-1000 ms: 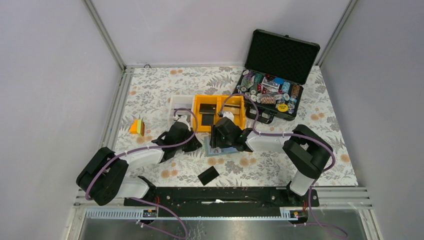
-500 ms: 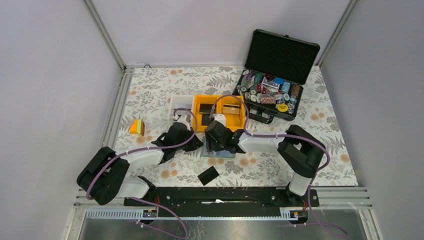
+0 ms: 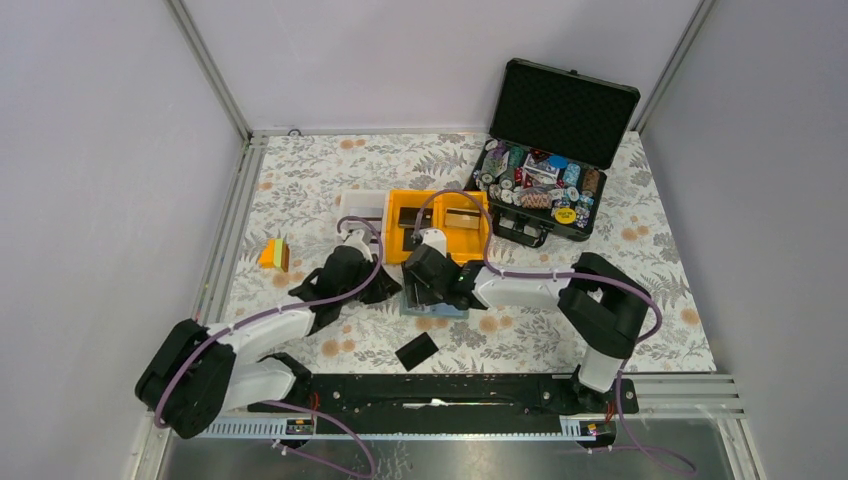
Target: Put the credit cards into the card holder
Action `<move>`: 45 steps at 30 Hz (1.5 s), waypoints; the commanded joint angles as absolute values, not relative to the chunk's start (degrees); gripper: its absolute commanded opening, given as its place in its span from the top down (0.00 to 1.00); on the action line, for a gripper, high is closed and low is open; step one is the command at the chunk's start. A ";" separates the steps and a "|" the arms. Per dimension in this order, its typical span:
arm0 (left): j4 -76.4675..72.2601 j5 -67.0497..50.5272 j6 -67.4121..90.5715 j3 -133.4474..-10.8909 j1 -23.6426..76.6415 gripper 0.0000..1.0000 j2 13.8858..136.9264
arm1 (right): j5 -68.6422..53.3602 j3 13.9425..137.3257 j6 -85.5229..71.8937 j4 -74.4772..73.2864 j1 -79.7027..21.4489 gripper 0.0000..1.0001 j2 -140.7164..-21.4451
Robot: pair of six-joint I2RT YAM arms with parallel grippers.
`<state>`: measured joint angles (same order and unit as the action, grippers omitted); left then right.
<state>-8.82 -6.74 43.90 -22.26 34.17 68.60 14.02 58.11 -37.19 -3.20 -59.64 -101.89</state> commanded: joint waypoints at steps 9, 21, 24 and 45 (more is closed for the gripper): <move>7.59 -14.79 34.63 -33.90 31.82 1.00 65.84 | 12.58 51.59 -33.56 -6.60 -53.66 0.22 -84.29; 6.50 -25.78 37.52 -43.84 32.24 1.00 71.27 | -18.23 31.84 -32.15 12.62 -32.76 0.20 -74.21; 6.12 -26.30 37.76 -45.78 33.61 1.00 74.30 | -22.97 28.55 -34.23 17.26 -29.16 0.20 -73.90; -6.66 -28.27 42.45 -50.10 45.97 0.27 85.24 | -17.03 18.12 -40.26 22.17 -26.54 0.23 -65.22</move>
<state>-1.83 -26.85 43.57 -48.71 45.93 89.01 -19.46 18.44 -39.94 20.45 -26.83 -68.03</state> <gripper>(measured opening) 0.617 0.774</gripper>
